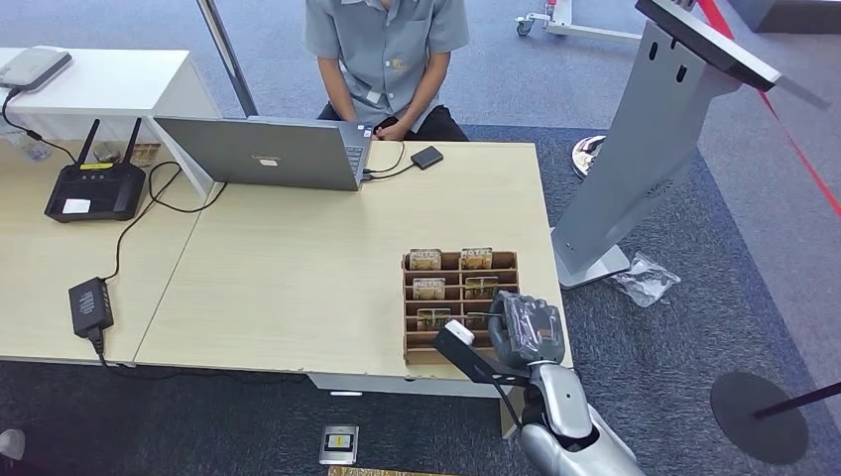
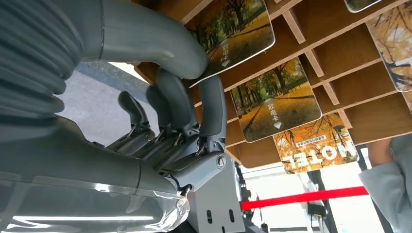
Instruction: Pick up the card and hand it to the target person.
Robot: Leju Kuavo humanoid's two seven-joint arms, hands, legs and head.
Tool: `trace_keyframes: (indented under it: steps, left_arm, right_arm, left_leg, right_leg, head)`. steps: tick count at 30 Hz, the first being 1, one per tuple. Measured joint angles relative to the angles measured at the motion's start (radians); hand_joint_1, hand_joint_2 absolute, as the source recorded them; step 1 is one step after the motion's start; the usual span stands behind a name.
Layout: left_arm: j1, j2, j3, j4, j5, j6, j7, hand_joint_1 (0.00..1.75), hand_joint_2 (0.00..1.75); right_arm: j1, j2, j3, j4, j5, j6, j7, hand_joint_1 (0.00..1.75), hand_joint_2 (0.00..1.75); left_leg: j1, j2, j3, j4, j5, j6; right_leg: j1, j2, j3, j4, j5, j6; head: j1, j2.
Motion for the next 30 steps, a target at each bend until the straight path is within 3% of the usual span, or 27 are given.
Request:
trace_keyframes:
  steps: [6,13,22,30]
  left_arm:
    - [0.000,0.000,0.000,0.000,0.002,-0.003,-0.001,0.00,0.00]
    - [0.001,0.001,0.000,0.000,0.002,-0.011,-0.002,0.00,0.00]
    - [0.002,0.001,0.000,0.000,0.007,-0.011,-0.003,0.00,0.00]
    - [0.000,0.001,0.000,0.000,-0.012,-0.012,-0.015,0.00,0.00]
  right_arm:
    - [0.008,-0.005,-0.003,-0.029,0.029,-0.071,-0.031,1.75,1.75]
    - [0.036,-0.024,-0.030,-0.159,0.075,-0.191,-0.140,1.75,1.75]
    - [0.037,-0.030,-0.067,-0.323,0.069,-0.207,-0.202,1.75,1.75]
    - [-0.033,-0.023,-0.061,-0.325,-0.014,-0.188,-0.223,1.75,1.75]
  left_leg:
    - [0.000,0.000,0.000,0.000,0.000,0.000]
    - [0.000,0.000,0.000,0.000,0.000,0.000]
    - [0.000,0.000,0.000,0.000,0.000,0.000]
    - [0.000,0.000,-0.001,0.000,0.000,0.000]
  right_leg:
    - [0.000,0.000,0.000,0.000,0.000,0.000]
    - [0.000,0.000,0.000,0.000,0.000,0.000]
    - [0.000,0.000,0.000,0.000,0.000,0.000]
    - [0.000,0.000,0.000,0.000,0.000,0.000]
  head:
    - [0.000,0.000]
    - [0.000,0.000]
    - [0.000,0.000]
    - [0.000,0.000]
